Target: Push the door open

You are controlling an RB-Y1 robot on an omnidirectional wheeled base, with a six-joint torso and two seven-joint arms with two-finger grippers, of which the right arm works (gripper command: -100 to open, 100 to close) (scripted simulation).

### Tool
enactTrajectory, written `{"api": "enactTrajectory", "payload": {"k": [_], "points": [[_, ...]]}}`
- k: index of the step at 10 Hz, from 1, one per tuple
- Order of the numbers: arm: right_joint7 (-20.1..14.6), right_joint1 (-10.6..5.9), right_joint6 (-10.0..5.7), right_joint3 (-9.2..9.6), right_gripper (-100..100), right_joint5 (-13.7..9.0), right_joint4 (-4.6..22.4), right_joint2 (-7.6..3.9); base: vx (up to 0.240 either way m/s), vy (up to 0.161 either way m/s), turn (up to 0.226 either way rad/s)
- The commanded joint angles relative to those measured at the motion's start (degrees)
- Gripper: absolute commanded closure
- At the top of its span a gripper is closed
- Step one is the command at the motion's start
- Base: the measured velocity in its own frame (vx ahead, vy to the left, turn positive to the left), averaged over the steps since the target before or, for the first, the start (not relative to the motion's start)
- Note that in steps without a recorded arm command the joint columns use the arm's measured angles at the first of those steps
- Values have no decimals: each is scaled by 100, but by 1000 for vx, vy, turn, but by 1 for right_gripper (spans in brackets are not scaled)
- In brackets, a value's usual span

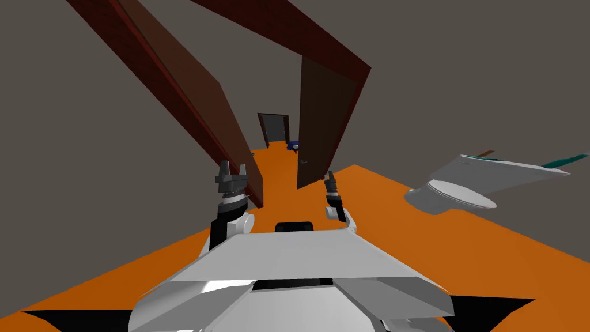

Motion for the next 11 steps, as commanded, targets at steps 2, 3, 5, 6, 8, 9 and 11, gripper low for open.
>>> {"api": "enactTrajectory", "payload": {"k": [2, 3, 5, 6, 8, 9, 11], "points": [[-11, -160, -62, -16, -100, -30, 437, -17, 82, -82, 126], [-14, -231, -83, -24, -100, -42, 612, -22, 87, -81, 125], [-21, -373, -124, -40, -100, -66, 962, -32, 85, -72, 158], [-25, -445, -145, -48, -100, -78, 1123, -37, 75, -73, 102], [-28, -516, -166, -56, -100, -90, 1312, -40, 41, -44, 72], [-32, -587, -186, -64, -100, -102, 1486, -42, 50, -56, 151], [-39, -729, -228, -80, -100, -127, 1829, -46, 74, -73, 148]]}}
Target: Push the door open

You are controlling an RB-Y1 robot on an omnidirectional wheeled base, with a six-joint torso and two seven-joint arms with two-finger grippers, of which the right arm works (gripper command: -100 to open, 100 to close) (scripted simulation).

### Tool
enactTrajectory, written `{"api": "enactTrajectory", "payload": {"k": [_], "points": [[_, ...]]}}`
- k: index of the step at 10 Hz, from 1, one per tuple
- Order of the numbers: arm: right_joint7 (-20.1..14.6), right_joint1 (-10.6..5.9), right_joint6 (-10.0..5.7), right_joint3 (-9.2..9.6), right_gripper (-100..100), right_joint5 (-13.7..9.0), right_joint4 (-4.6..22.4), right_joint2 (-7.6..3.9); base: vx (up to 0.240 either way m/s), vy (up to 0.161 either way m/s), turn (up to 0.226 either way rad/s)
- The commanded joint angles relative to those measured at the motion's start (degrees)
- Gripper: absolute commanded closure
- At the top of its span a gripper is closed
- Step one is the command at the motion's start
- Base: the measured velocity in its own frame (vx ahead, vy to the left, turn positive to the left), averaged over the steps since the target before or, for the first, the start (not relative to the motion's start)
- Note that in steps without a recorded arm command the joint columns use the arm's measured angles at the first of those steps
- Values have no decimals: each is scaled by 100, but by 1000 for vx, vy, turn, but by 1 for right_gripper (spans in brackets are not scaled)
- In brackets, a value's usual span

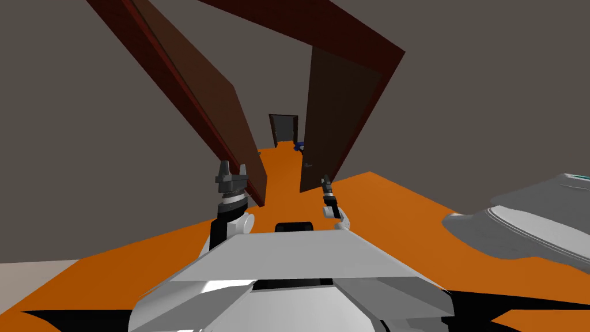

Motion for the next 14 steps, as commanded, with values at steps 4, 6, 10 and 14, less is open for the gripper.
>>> {"api": "enactTrajectory", "payload": {"k": [4, 6, 10, 14], "points": [[-19, -241, -82, -28, -100, -45, 639, -11, 57, -72, 97], [-26, -379, -123, -44, -100, -68, 957, -10, 50, -72, 132], [-36, -582, -182, -67, -100, -103, 1471, -4, 52, -62, 96], [-49, -842, -257, -97, -100, -147, 2116, 10, 58, -82, 130]]}}
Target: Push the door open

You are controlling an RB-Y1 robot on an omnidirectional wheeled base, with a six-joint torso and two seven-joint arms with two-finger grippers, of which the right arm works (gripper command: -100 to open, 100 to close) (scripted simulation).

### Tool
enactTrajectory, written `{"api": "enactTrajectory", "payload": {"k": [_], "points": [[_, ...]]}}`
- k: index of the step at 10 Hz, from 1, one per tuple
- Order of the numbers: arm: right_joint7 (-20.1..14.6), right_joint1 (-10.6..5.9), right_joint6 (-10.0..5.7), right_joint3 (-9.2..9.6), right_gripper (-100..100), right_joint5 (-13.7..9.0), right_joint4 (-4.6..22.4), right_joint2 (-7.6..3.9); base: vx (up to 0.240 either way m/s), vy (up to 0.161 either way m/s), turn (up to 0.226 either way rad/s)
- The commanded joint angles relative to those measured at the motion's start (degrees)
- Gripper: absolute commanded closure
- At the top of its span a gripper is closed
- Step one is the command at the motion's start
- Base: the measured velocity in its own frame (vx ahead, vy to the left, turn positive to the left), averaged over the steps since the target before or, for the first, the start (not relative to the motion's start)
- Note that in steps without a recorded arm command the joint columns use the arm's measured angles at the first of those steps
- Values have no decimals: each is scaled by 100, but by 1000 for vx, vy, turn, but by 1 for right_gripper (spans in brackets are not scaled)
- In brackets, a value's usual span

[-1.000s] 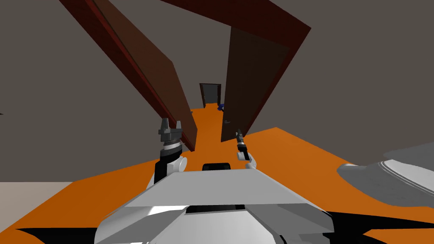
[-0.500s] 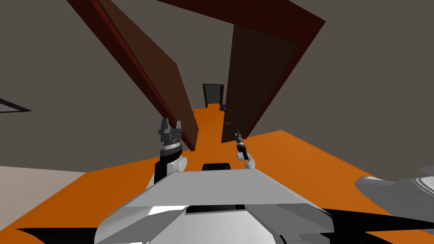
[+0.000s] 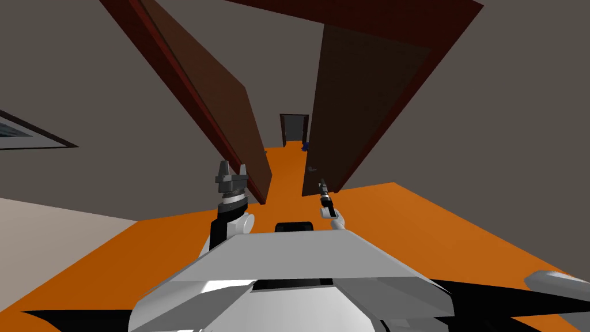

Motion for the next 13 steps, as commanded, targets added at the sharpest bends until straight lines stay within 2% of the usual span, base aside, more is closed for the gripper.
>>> {"api": "enactTrajectory", "payload": {"k": [1, 6, 7, 13], "points": [[-11, -116, -30, -15, -100, -20, 271, -4, 61, -81, 112], [-26, -405, -114, -48, -100, -70, 982, 24, 56, -94, 114], [-26, -405, -114, -48, -100, -70, 982, 24, 35, -40, 22], [-40, -695, -199, -81, -100, -119, 1696, 65, 39, -67, 88]]}}
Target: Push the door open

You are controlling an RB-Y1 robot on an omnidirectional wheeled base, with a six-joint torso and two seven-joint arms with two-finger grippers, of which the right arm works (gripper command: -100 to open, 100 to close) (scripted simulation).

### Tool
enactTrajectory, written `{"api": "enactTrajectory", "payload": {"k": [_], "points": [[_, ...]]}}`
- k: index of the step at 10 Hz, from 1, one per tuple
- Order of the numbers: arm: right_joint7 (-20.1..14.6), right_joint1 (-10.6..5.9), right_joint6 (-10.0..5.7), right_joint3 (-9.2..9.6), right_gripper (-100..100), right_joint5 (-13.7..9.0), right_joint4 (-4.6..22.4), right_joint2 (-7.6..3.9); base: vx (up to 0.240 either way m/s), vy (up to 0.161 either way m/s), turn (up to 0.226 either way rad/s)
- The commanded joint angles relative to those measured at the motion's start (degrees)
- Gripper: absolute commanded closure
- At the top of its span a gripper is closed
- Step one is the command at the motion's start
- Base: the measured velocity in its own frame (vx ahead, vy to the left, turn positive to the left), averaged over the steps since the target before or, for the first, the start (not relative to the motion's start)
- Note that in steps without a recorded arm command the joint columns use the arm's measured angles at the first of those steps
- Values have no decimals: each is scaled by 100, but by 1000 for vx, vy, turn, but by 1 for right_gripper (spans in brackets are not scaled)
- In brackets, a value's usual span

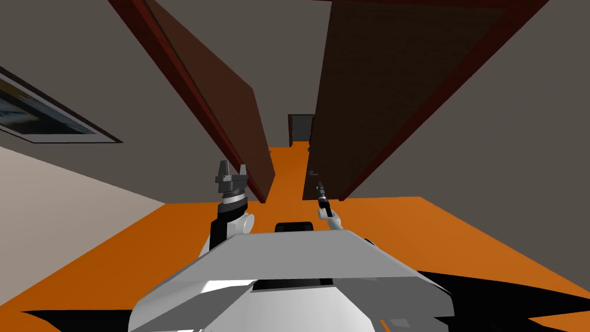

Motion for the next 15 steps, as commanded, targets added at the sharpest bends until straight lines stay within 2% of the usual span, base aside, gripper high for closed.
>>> {"api": "enactTrajectory", "payload": {"k": [1, 2, 4, 8, 9, 15], "points": [[-14, -94, -14, -9, -100, -17, 236, 11, 63, -82, 132], [-18, -174, -37, -18, -100, -31, 432, 26, 75, -132, 127], [-22, -258, -61, -27, -100, -45, 639, 44, 46, -91, 110], [-28, -372, -95, -40, -100, -65, 920, 73, 24, -51, 52], [-27, -325, -64, -34, -100, -58, 819, 69, 10, -17, 15], [-5, -301, -130, -91, -100, -93, 871, 34, 175, -21, 27]]}}
